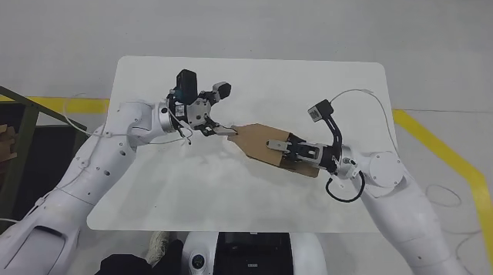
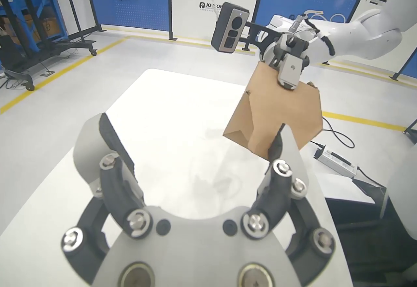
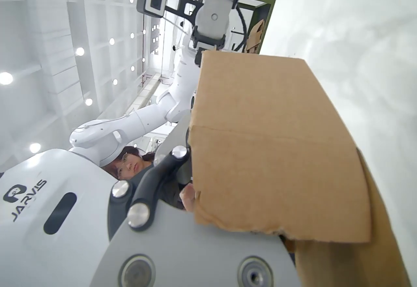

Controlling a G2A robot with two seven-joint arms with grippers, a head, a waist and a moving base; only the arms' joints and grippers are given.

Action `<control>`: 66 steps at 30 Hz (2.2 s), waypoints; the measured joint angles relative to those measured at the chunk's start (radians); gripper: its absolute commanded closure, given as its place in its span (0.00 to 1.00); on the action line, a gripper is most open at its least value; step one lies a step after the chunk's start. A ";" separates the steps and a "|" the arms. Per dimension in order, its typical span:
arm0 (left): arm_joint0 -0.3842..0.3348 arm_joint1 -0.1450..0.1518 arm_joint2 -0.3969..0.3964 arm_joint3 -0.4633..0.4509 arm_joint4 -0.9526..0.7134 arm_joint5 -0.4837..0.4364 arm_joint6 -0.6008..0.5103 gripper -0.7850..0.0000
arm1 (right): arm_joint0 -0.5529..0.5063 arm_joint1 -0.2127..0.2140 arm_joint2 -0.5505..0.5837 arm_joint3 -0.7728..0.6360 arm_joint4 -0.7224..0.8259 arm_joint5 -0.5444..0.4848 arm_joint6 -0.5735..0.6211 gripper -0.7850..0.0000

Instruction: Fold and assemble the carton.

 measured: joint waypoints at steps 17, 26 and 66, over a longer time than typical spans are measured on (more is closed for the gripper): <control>-0.013 -0.020 0.036 0.002 -0.038 0.000 -0.002 0.00 | -0.011 0.002 0.004 -0.030 0.050 -0.003 0.028 1.00; -0.020 -0.027 0.068 -0.004 -0.034 0.000 -0.001 0.00 | -0.001 0.000 -0.004 -0.026 0.085 -0.008 0.045 1.00; -0.074 -0.042 0.138 0.017 -0.022 0.000 0.033 0.00 | 0.017 -0.005 -0.028 0.002 0.100 -0.004 0.067 1.00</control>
